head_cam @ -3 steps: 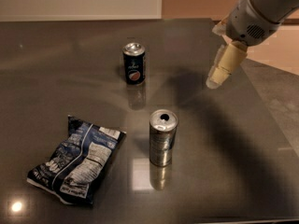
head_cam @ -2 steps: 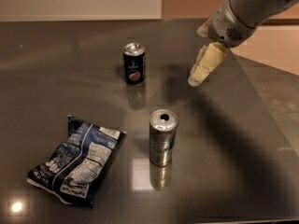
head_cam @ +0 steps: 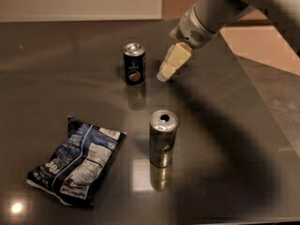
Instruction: Move pepsi can near blue chip bag
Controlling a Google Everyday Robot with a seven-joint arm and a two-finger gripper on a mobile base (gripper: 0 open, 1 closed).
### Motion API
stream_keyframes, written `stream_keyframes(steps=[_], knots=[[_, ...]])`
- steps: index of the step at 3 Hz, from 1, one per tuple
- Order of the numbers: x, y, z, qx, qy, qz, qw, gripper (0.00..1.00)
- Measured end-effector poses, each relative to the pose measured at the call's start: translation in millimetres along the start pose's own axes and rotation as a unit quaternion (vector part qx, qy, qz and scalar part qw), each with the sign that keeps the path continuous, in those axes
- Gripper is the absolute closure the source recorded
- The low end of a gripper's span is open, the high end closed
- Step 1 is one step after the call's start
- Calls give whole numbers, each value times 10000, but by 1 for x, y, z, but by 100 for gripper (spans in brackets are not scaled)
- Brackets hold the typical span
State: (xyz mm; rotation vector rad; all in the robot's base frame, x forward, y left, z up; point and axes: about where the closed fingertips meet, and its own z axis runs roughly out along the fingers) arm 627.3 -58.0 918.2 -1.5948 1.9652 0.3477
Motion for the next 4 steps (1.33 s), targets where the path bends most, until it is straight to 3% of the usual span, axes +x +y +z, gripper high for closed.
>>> stream_keyframes(steps=[2, 4], knots=[[-45, -12, 53, -209, -345, -31, 9992, 0], [-67, -9, 74, -420, -535, -117, 9976, 40]])
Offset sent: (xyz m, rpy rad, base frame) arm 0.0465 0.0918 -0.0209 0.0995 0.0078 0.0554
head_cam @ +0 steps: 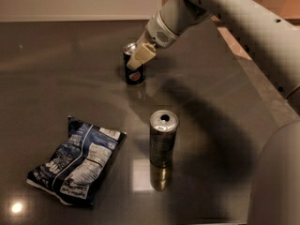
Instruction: Move pepsi can near blue chip bag
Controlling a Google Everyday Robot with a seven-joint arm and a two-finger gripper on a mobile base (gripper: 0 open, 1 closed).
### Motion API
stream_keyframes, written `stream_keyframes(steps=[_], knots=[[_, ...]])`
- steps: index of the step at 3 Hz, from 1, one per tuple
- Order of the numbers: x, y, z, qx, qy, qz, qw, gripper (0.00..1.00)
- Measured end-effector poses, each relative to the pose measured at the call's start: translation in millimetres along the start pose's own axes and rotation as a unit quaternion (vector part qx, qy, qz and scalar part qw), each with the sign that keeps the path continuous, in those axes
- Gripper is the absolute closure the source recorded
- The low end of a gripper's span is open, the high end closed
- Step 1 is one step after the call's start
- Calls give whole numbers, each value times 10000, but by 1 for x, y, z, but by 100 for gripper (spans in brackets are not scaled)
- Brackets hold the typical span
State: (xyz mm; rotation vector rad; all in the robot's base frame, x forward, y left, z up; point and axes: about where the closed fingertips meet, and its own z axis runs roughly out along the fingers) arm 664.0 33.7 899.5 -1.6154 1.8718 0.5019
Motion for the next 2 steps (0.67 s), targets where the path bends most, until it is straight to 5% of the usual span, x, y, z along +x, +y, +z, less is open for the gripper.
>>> stream_keyframes(steps=[2], knots=[[-19, 8, -7, -412, -305, -342, 9981, 87]])
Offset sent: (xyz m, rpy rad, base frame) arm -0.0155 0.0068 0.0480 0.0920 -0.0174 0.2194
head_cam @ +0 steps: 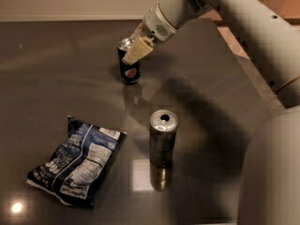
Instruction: Move pepsi can near blue chip bag
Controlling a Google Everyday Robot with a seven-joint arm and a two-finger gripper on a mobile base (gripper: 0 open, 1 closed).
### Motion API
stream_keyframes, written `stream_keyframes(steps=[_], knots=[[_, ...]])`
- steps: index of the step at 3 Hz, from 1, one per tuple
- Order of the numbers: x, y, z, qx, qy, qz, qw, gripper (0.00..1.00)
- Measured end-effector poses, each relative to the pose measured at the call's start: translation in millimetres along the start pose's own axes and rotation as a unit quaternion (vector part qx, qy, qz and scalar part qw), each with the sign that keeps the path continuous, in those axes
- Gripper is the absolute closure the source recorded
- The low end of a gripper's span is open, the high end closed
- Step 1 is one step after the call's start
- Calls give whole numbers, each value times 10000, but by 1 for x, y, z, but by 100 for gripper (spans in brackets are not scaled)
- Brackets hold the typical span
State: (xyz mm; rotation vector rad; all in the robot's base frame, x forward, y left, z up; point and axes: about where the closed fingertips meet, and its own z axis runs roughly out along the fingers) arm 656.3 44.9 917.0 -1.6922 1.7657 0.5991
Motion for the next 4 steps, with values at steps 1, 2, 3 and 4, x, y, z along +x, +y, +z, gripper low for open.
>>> stream_keyframes(steps=[1, 2, 3, 4], knots=[[-17, 10, -18, -245, -132, -458, 9986, 100], [-23, 17, -30, -474, -174, -875, 9949, 100], [-28, 37, -38, -775, -253, -1183, 9896, 100], [-31, 63, -38, -947, -239, -1358, 9859, 100]])
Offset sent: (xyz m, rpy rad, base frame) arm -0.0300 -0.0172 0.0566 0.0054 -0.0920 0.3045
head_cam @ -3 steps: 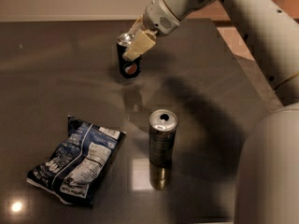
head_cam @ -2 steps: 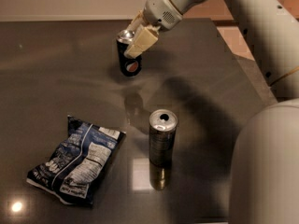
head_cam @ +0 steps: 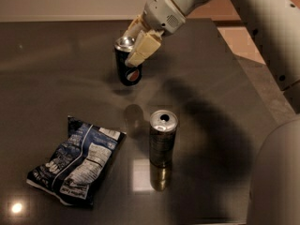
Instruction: Move pepsi can near blue chip bag
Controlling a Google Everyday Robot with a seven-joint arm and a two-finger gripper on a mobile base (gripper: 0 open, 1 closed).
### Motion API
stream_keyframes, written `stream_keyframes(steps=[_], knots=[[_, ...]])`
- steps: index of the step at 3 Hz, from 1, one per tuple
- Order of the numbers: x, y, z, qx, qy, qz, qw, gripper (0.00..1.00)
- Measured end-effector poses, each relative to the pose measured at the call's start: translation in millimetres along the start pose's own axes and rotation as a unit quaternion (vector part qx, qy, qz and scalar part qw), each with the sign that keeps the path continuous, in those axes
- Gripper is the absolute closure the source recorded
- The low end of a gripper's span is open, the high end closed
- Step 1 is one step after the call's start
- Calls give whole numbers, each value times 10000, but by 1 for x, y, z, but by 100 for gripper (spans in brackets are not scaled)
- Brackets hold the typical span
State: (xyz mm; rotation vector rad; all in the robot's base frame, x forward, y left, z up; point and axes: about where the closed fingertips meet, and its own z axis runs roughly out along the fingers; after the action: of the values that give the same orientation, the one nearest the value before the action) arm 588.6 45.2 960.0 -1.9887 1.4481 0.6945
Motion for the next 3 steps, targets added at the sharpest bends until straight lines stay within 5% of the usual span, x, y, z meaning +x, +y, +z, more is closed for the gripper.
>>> stream_keyframes(steps=[2, 3], knots=[[4, 59, 27, -191, 377, 64, 9991, 100], [13, 80, 43, -398, 477, 221, 9978, 84]])
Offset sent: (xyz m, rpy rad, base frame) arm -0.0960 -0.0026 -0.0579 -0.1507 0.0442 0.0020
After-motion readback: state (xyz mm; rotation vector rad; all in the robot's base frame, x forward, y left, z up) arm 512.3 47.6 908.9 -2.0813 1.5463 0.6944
